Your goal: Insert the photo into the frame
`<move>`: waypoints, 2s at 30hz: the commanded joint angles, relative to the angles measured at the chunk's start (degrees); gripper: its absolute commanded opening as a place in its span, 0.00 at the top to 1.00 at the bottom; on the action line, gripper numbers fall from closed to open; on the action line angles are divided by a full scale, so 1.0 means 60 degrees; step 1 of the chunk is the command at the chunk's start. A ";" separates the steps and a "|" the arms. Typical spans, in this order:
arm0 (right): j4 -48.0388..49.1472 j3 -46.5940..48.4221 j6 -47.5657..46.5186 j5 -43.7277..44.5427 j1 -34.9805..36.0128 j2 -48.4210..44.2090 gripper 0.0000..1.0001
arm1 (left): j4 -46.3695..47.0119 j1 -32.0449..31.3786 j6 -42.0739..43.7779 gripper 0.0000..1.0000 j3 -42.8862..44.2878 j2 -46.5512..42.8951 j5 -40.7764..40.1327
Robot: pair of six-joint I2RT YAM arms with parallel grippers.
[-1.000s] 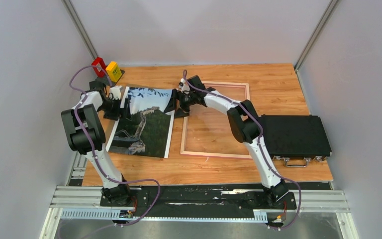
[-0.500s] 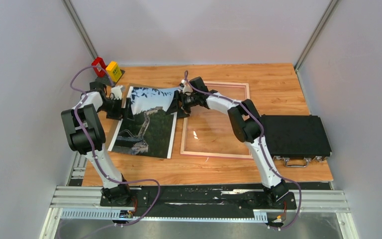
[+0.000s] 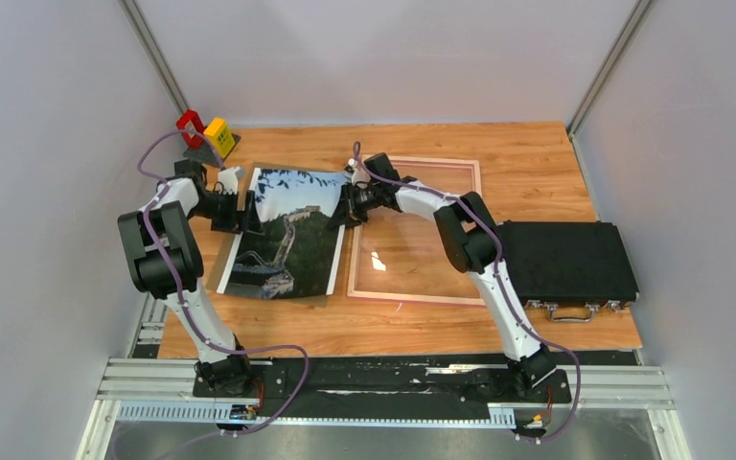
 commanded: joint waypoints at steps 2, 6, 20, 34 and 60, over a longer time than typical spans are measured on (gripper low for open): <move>-0.0059 -0.0030 -0.0450 0.0089 -0.0109 -0.0342 0.99 | -0.0823 -0.0091 0.0047 0.04 -0.0213 -0.0355 0.0136; -0.0045 -0.0272 -0.0535 0.0153 -0.0216 -0.0979 1.00 | -0.0884 -0.0077 -0.0107 0.03 0.0154 -0.0774 0.0013; -0.0086 -0.1021 -0.0186 0.0934 -0.0486 -0.3154 1.00 | -0.1257 -0.0631 -0.1446 0.00 0.1392 -0.3059 -0.0846; -0.2009 -0.1404 -0.1670 0.4481 -0.0976 -0.6014 1.00 | -0.1353 -0.5069 -0.2722 0.00 0.3163 -0.4624 -0.3725; -0.1913 -0.2634 -0.0656 0.5306 -0.2865 -0.8421 0.98 | 0.1945 -1.1854 -0.0329 0.01 0.5618 -0.0802 -1.0485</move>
